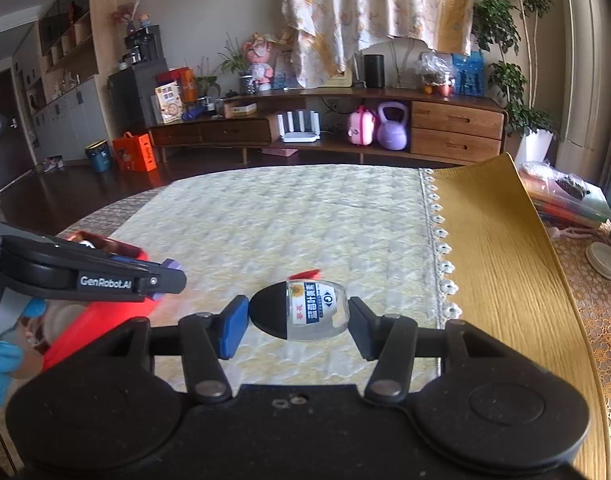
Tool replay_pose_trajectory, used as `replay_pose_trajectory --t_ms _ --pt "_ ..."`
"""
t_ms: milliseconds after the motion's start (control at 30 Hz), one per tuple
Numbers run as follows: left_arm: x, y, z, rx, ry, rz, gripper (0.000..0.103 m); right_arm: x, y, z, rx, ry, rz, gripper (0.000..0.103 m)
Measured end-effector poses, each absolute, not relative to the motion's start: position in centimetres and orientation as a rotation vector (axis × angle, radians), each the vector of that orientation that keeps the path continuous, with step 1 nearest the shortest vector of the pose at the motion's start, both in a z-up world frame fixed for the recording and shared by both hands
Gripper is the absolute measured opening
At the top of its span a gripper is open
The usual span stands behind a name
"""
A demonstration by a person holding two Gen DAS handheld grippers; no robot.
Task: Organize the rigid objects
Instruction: 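Grasp the black mouse with the right tool while the left tool grasps the purple block, then carry the black mouse and purple block over the red tin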
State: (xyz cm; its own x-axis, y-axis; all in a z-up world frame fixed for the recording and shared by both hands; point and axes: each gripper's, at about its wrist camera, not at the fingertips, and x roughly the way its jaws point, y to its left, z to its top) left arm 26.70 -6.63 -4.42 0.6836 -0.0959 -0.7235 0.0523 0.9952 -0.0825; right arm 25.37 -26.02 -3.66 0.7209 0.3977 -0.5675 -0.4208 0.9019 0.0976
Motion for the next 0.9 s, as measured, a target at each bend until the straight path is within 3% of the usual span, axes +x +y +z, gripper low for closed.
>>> replay_pose_trajectory --t_ms 500,900 --pt "19.9 -0.1 -0.5 -0.082 0.777 -0.037 0.021 20.6 -19.3 -0.2 -0.099 0.595 0.566 0.053" --pt "17.3 7.4 -1.3 -0.130 0.789 0.052 0.021 20.0 -12.9 -1.0 -0.152 0.608 0.629 0.053"
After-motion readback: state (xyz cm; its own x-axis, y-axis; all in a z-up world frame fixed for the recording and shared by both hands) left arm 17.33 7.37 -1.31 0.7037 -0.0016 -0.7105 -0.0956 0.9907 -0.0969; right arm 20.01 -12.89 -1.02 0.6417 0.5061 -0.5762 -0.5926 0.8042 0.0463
